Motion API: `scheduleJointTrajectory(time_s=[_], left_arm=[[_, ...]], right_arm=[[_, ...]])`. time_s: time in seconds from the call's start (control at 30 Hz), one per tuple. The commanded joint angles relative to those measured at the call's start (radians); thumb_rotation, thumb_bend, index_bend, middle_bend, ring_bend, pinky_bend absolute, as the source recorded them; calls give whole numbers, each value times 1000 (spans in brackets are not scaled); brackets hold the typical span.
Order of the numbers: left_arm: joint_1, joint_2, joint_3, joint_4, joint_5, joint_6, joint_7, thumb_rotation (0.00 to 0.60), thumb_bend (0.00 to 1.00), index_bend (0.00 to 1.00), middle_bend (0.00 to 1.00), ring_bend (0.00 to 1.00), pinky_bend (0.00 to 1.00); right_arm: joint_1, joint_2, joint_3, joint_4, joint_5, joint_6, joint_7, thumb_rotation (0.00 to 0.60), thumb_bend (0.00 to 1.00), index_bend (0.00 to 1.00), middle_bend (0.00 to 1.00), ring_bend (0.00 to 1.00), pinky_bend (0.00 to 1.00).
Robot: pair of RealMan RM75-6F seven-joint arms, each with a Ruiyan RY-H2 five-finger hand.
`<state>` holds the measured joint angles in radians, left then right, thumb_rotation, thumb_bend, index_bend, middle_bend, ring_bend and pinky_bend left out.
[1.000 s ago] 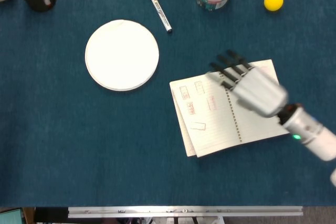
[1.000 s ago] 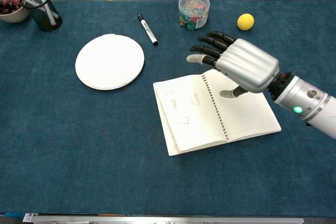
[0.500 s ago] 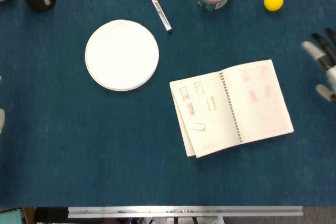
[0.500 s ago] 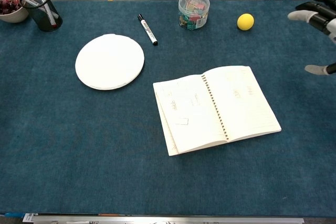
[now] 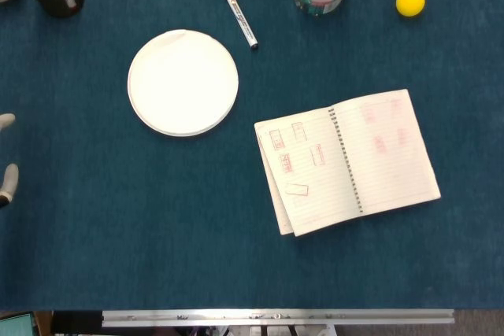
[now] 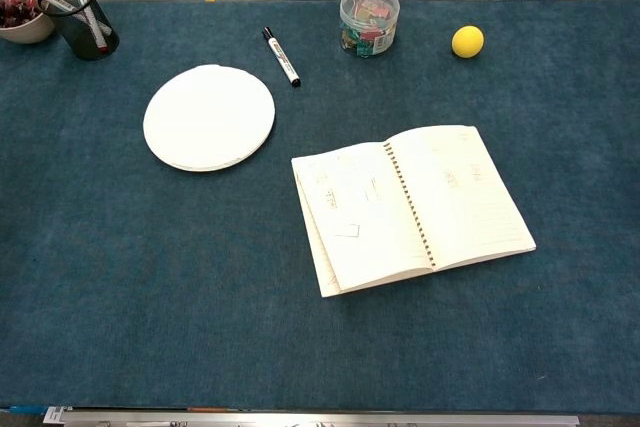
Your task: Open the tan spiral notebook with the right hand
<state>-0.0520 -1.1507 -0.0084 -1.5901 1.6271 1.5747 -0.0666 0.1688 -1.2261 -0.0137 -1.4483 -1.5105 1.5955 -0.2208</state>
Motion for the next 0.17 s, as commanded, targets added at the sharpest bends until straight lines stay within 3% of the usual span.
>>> scheduleJointTrajectory(time_s=[0.03,0.17], left_arm=[[-2,0,0,-1,0,-2,3,600,398,202,126,142,201],[-4,0,1,-2,-5,-9,5,600,398,202,126,142,201]], right_arm=[[-8,1,8,-2,1,2,5,600,78,252,212,76,117],[-12,0,16,-3,-8,-1,5,600,78,252,213,78,117]])
